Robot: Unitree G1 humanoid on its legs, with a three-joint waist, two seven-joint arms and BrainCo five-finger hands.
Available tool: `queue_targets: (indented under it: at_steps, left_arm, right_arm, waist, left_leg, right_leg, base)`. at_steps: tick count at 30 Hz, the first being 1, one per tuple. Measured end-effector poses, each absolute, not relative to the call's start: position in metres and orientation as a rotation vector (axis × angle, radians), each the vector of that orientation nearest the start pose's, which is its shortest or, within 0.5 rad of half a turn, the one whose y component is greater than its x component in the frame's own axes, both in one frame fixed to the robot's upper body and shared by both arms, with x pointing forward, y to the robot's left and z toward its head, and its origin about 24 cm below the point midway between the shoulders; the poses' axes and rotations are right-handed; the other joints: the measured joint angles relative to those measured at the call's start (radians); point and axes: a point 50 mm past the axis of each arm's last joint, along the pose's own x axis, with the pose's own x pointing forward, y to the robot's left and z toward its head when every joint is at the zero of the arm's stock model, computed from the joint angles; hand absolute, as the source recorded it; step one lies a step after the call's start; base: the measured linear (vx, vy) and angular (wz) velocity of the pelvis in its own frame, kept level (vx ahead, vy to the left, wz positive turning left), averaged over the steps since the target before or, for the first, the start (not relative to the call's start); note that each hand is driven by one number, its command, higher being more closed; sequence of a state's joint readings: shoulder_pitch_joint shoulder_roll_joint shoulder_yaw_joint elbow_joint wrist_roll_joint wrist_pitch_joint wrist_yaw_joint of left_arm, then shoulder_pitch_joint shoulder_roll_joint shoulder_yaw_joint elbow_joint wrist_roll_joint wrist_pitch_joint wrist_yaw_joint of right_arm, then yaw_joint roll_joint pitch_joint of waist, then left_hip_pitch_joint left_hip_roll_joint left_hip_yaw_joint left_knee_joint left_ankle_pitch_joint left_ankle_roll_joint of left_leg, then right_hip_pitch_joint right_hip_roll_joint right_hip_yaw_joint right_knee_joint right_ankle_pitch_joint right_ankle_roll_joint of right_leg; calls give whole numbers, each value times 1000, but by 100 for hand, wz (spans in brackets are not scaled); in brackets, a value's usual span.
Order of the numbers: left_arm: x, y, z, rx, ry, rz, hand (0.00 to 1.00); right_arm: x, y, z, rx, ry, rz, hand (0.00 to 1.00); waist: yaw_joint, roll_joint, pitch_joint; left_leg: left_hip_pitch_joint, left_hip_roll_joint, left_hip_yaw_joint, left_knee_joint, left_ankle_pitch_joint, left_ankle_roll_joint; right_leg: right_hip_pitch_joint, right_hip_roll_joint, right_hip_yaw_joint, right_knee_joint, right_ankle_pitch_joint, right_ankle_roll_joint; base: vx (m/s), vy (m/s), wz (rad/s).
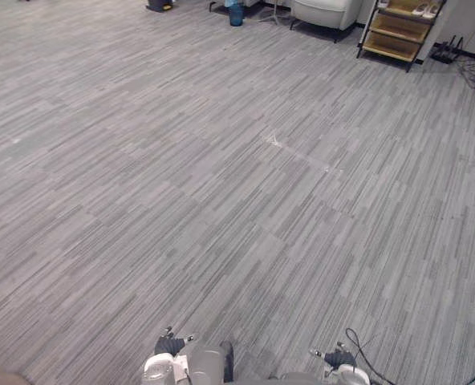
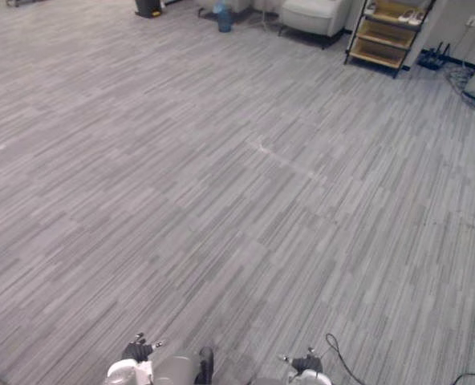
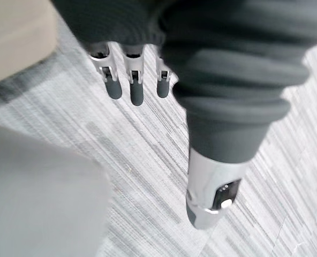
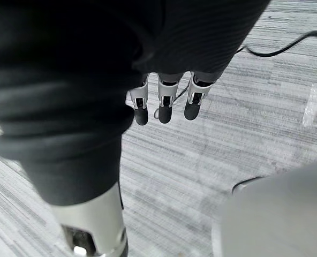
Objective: Pick up cushions and gather them together orderly.
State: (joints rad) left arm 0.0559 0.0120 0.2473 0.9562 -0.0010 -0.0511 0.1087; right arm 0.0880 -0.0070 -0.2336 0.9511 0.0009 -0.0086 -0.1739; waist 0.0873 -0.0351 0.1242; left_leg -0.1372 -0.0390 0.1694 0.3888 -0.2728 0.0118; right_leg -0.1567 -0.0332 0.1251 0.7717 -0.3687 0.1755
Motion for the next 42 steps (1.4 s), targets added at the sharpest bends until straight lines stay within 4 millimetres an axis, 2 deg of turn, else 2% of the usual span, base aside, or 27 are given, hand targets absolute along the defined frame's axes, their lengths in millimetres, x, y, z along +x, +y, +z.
queue_targets:
  at_steps: [2,3,6,7,10,11,12,13,14,15,16,18,19,23,24,25,27,28,29,30,31,32,33,35,37,40,42]
  left_arm:
    - [121,196,-150,-39,971,343,0]
    - [123,194,-150,-31,975,327,0]
    - [130,183,-149,-42,964,296,0]
    - [131,180,-149,-48,963,290,0]
    - [139,168,-149,-19,963,216,0]
    - [137,169,-150,-12,973,214,0]
    - [135,162,-151,-28,986,205,0]
    - [137,160,-151,-35,980,203,0]
    - [140,156,-150,-44,969,205,0]
    - [141,156,-150,-50,968,208,0]
    - [140,156,-150,-71,974,225,0]
    - [143,159,-147,-71,946,238,0]
    - [149,161,-143,-61,917,234,0]
    - [158,155,-137,-45,868,194,0]
    - [160,155,-136,-41,853,190,0]
    - [159,155,-136,-41,852,192,0]
    - [158,155,-136,-39,850,192,0]
    - [158,156,-136,-39,851,193,0]
    - [157,160,-136,-27,853,197,0]
    - [156,162,-137,-14,860,194,0]
    - [156,163,-137,-12,860,195,0]
    - [157,166,-137,-3,856,197,0]
    - [158,167,-137,4,859,195,0]
    - [155,169,-140,15,894,191,0]
    - [150,166,-143,20,922,177,0]
    - [151,162,-144,12,927,171,0]
    - [150,159,-145,20,931,153,0]
  right_arm:
    - [108,-197,-152,19,1018,-407,0]
    - [113,-196,-150,23,993,-405,0]
    - [122,-200,-147,43,963,-425,0]
    - [123,-200,-146,45,957,-429,0]
    - [126,-205,-145,63,942,-459,0]
    - [122,-206,-147,70,959,-472,0]
    - [124,-212,-145,76,951,-495,0]
    - [126,-215,-145,74,949,-503,0]
    - [128,-218,-144,80,947,-516,0]
    - [128,-219,-144,83,944,-518,0]
    - [128,-218,-144,94,942,-522,0]
    - [127,-213,-145,103,951,-518,0]
    - [127,-209,-146,116,951,-510,0]
    - [129,-203,-146,133,951,-497,0]
    - [127,-202,-147,143,959,-503,0]
    - [127,-201,-147,144,961,-503,0]
    - [128,-202,-148,141,965,-503,0]
    - [127,-202,-148,141,968,-503,0]
    - [124,-201,-150,138,984,-500,0]
    - [120,-199,-151,141,996,-497,0]
    - [119,-199,-152,141,1000,-499,0]
    - [114,-197,-154,145,1016,-499,0]
    - [110,-196,-155,149,1025,-498,0]
    - [108,-194,-155,154,1027,-491,0]
    - [111,-199,-152,146,996,-491,0]
    - [117,-201,-149,146,962,-496,0]
    - [119,-202,-147,145,949,-497,0]
  waist:
    - [-7,3,3]
    - [-17,8,4]
    - [-30,25,16]
    - [-30,30,17]
    - [-44,30,17]
    - [-51,5,16]
    - [-52,41,23]
    - [-51,56,20]
    - [-61,71,30]
    - [-63,77,35]
    - [-75,93,57]
    - [-64,106,68]
    - [-53,84,78]
    - [-34,73,71]
    - [-28,74,72]
    - [-26,74,72]
    - [-11,75,67]
    - [-6,72,67]
    - [4,47,44]
    - [-3,14,24]
    - [-3,9,21]
    - [2,-10,21]
    - [-6,-26,27]
    - [-16,-27,32]
    - [-38,-1,43]
    - [-49,6,48]
    - [-57,12,47]
  left_leg:
    - [84,0,15,-14,-33,6]
    - [141,3,18,-54,-38,1]
    - [261,54,43,-152,-40,-5]
    - [282,69,52,-168,-39,-5]
    - [341,112,66,-206,-40,-9]
    - [371,98,55,-212,-37,-24]
    - [395,125,31,-205,-34,-36]
    - [384,144,15,-177,-11,-74]
    - [351,157,-16,-56,22,-99]
    - [328,165,-27,10,34,-94]
    - [183,218,-74,374,179,-54]
    - [55,279,-71,668,157,-59]
    - [-21,286,-47,740,129,-70]
    - [-178,268,74,512,85,-54]
    - [-189,228,104,287,82,-59]
    - [-191,212,102,213,86,-63]
    - [-181,129,78,-117,181,-78]
    - [-178,119,67,-121,220,-66]
    - [-175,84,60,-115,281,-6]
    - [-175,55,70,-76,229,28]
    - [-174,51,73,-62,215,26]
    - [-143,37,88,-39,165,31]
    - [-90,16,85,-33,107,36]
    - [-19,1,74,-31,61,38]
    - [139,0,59,-88,11,39]
    - [258,13,30,-167,6,38]
    - [310,36,3,-209,6,37]
  right_leg:
    - [-73,-44,-82,226,19,19]
    - [-114,-84,-145,275,21,-17]
    - [-178,-127,-293,178,-8,-96]
    - [-192,-125,-316,127,-5,-99]
    - [-280,-102,-320,-190,129,-134]
    - [-262,-98,-281,-330,326,-164]
    - [-258,-71,-287,-285,297,-190]
    - [-258,-57,-282,-266,258,-204]
    - [-243,-42,-287,-237,205,-216]
    - [-231,-37,-289,-236,193,-222]
    - [-134,-5,-299,-266,150,-246]
    - [-16,36,-295,-324,130,-274]
    - [67,40,-286,-373,126,-280]
    - [223,34,-261,-521,103,-261]
    - [265,30,-246,-549,91,-245]
    - [277,27,-241,-556,85,-240]
    - [342,22,-195,-612,54,-203]
    - [354,18,-185,-619,48,-198]
    - [375,-9,-147,-627,33,-179]
    - [353,-46,-125,-566,32,-175]
    - [340,-51,-116,-525,30,-172]
    - [290,-68,-104,-354,33,-136]
    - [175,-85,-90,-62,103,-34]
    - [79,-95,-79,189,132,-3]
    - [-68,-102,-135,316,96,-58]
    - [-174,-108,-241,127,48,-116]
    - [-209,-83,-265,-102,84,-128]
  base:
    - [425,60,-41]
    - [438,11,-22]
    - [449,-76,-25]
    - [438,-147,-44]
    - [505,-251,-25]
    - [537,-289,-27]
    - [659,-349,-32]
    - [549,-306,-36]
    - [542,-312,-20]
    - [647,-367,-11]
    - [425,-230,-5]
    - [522,-229,-32]
    - [538,-211,-45]
    - [399,-87,-25]
    - [357,11,-17]
    - [499,40,-34]
    - [514,100,-56]
    - [568,182,-70]
    - [636,189,-41]
    - [649,188,-31]
    - [766,229,-1]
    - [729,238,-3]
    - [604,200,-2]
    - [442,97,10]
    - [724,82,15]
    - [551,-37,35]
    - [550,-143,66]
